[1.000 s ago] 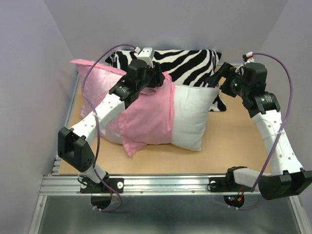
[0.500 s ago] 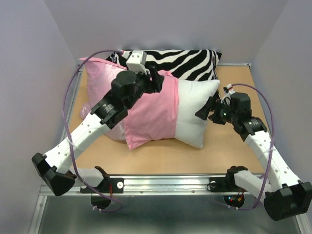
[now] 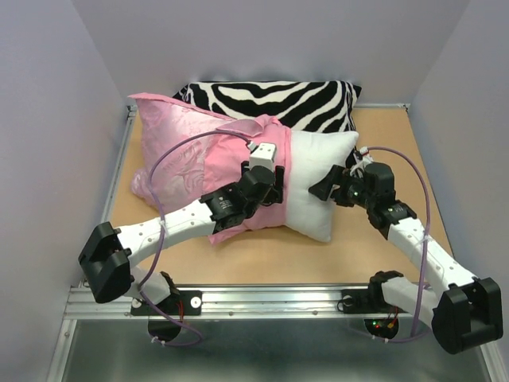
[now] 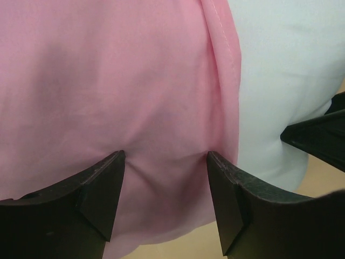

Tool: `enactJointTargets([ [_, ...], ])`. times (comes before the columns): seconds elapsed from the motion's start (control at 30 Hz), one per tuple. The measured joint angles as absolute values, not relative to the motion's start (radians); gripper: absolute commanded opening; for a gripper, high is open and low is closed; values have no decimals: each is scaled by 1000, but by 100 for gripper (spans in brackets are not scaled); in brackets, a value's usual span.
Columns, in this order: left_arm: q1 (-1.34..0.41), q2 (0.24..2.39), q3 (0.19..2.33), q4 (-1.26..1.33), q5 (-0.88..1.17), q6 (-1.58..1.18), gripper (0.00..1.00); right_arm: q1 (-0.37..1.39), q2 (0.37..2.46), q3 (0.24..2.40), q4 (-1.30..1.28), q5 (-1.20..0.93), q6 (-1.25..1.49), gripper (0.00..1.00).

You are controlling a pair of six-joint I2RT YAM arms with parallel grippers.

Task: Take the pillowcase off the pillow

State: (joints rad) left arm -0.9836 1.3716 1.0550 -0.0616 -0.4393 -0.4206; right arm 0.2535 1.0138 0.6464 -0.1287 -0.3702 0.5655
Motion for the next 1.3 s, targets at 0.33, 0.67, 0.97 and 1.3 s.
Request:
enactJointTargets([
  [0.33,-993,1380,1053,-21,-504,-461,0,263,1053,625,-11,-348,615,1],
  [0.67,-918,1219,942,-65,-576,-526,0,285,983,908,-376,-166,583,1],
  [0.97,-590,970,813,-60,-489,-587,0,293,1025,1362,-680,-5,523,1],
  [1.3,-140,955,749,-10,-155,-627,0,327,1254,1744,-920,7,520,1],
])
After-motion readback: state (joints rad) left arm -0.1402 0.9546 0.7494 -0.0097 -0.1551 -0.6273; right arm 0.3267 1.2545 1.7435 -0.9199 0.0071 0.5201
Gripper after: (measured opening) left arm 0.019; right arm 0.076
